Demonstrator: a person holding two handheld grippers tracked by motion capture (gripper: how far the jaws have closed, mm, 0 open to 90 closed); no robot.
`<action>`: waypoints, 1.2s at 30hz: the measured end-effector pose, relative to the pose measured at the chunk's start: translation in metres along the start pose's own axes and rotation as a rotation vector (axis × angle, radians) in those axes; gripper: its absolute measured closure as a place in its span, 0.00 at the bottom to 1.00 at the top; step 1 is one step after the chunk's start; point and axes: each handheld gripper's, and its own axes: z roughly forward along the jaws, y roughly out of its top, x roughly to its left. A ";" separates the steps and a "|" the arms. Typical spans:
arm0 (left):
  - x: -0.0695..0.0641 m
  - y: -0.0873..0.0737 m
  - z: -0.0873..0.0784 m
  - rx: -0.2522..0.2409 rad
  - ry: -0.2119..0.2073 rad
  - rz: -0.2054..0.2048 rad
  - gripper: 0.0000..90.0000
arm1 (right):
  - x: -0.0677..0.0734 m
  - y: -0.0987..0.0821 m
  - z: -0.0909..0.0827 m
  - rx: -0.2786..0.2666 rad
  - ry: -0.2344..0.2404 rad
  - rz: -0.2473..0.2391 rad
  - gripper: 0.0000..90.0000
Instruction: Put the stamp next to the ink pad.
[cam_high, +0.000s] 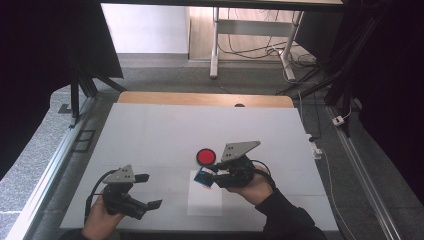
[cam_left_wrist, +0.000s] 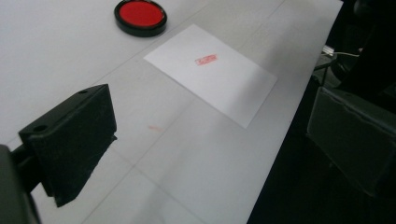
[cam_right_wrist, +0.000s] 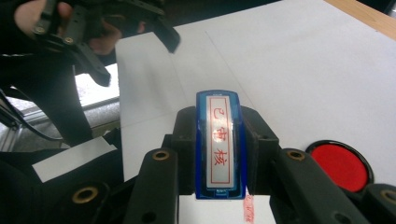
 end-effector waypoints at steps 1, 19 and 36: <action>0.000 -0.002 -0.002 0.004 0.010 -0.003 0.01 | 0.000 0.000 0.000 0.003 -0.006 0.003 0.79; 0.002 -0.027 -0.021 0.014 0.045 -0.085 0.00 | -0.015 -0.009 -0.002 0.034 -0.094 0.034 0.79; 0.002 -0.036 -0.033 0.016 0.106 -0.097 0.00 | -0.042 -0.024 -0.010 0.087 -0.220 0.068 0.79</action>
